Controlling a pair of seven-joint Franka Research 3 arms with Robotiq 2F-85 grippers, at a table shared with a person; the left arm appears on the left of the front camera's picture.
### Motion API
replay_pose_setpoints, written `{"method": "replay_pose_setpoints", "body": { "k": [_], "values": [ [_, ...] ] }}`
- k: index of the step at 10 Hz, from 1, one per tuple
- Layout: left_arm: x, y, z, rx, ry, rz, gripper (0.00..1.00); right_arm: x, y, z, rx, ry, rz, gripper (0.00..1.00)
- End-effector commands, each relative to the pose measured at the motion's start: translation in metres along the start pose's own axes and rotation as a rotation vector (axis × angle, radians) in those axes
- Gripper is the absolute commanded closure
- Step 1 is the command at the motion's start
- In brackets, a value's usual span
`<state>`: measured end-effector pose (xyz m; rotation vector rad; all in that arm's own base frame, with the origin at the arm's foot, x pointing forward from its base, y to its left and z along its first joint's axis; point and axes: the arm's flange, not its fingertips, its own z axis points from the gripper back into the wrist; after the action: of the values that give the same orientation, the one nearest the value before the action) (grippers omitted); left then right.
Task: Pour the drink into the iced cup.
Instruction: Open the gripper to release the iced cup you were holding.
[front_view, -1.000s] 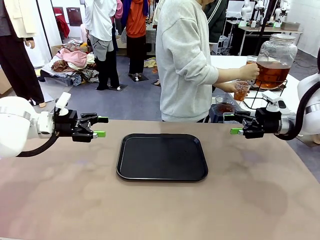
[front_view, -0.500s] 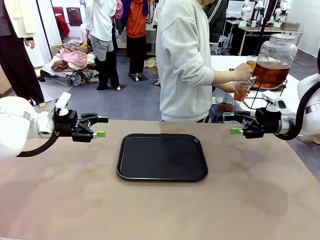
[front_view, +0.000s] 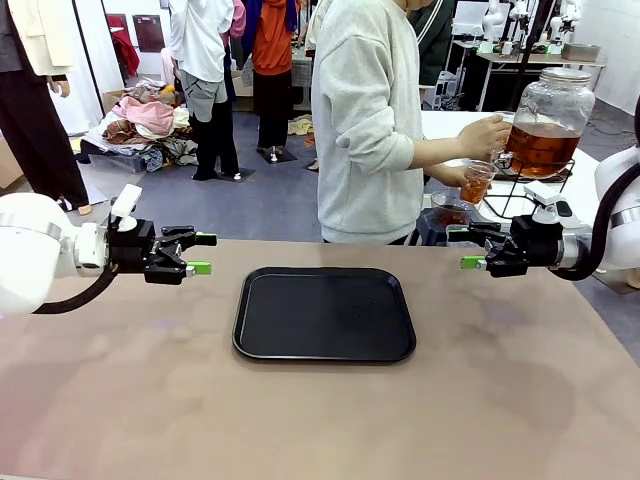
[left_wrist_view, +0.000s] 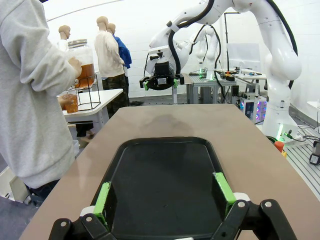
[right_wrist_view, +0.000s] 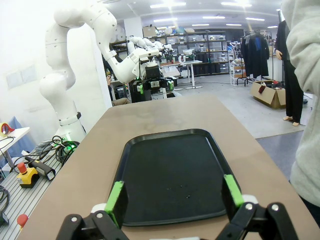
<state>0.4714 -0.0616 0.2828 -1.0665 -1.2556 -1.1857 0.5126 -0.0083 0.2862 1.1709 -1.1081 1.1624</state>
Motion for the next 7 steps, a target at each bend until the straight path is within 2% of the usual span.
{"method": "replay_pose_setpoints", "body": {
  "k": [1,7],
  "values": [
    [0.0019,0.0004,-0.0004,0.01,-0.009,-0.001,0.0,0.003,-0.0012,-0.0004,-0.003,0.008,0.004,0.0],
    [0.0019,0.0004,-0.0004,0.01,-0.009,-0.001,0.0,0.003,-0.0012,-0.0004,-0.003,0.008,0.004,0.0]
  ]
}}
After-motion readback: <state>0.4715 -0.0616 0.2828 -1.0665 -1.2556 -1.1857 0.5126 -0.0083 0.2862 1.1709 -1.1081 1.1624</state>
